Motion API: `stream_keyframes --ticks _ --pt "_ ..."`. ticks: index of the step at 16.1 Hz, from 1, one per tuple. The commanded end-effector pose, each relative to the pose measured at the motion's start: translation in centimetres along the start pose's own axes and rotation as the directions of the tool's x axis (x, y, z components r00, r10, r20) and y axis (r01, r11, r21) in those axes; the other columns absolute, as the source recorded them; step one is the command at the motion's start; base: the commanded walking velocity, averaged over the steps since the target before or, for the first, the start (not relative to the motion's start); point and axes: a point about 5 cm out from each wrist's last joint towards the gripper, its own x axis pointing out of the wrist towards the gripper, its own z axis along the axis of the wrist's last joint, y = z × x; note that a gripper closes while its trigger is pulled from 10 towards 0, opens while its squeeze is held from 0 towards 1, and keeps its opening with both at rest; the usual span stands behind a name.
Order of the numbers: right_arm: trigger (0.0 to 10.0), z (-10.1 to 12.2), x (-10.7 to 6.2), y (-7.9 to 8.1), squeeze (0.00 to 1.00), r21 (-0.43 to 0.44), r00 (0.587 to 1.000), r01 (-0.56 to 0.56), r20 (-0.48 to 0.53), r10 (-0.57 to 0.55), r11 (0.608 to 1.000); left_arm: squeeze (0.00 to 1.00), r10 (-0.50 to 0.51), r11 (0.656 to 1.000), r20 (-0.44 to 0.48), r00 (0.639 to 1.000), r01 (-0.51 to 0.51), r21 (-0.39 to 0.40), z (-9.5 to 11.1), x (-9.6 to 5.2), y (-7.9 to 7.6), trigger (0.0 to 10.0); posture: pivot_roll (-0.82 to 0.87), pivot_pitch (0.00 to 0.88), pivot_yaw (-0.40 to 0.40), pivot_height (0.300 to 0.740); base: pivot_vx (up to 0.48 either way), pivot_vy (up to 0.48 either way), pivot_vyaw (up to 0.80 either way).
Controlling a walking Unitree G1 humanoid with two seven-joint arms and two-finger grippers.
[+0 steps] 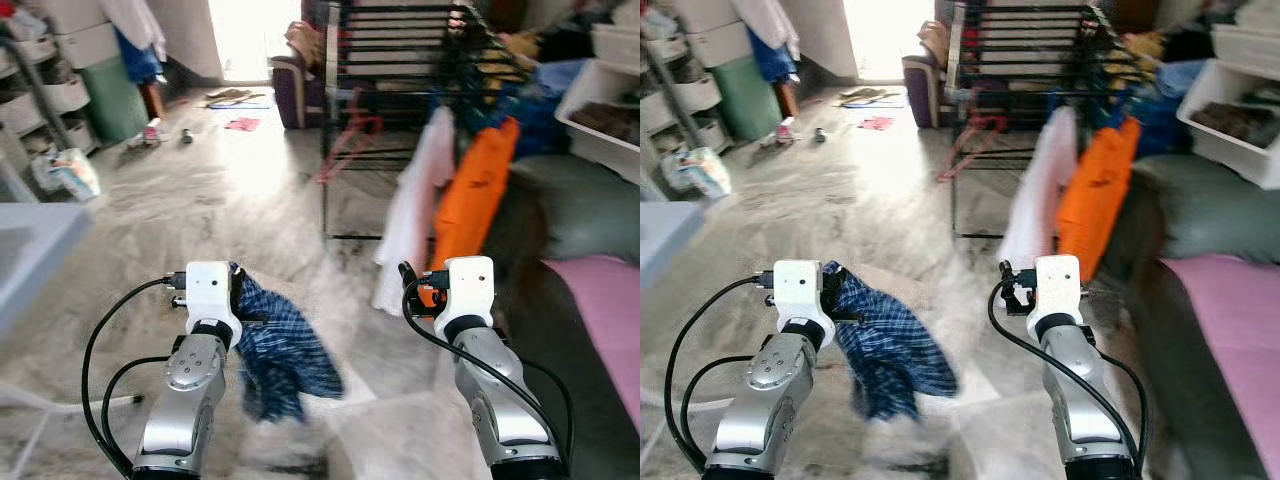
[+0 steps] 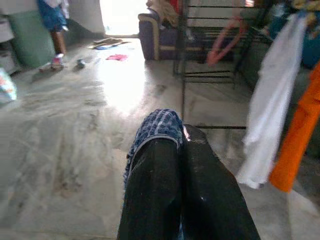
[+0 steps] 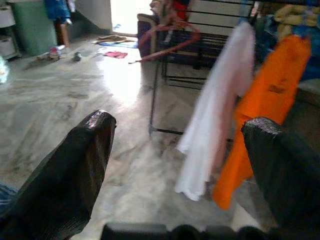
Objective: Hang hanger
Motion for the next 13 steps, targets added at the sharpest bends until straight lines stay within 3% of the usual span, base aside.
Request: stream_keyframes --ticks 1,13 --pt "10.0 0.28 0.15 0.24 0.0 0.013 1.0 -0.004 0.009 0.004 1.0 0.0 0.016 1.0 0.02 1.0 -0.016 0.018 0.41 0.15 0.36 10.0 -0.01 0.001 0.021 0.74 0.0 0.0 0.0" --pt "10.0 0.02 0.15 0.29 0.0 0.009 1.0 -0.01 -0.002 0.01 1.0 0.0 0.024 0.996 0.024 0.999 -0.026 0.081 0.15 0.0 -0.14 10.0 -0.01 0.0 0.021 0.74 0.0 0.0 0.0"
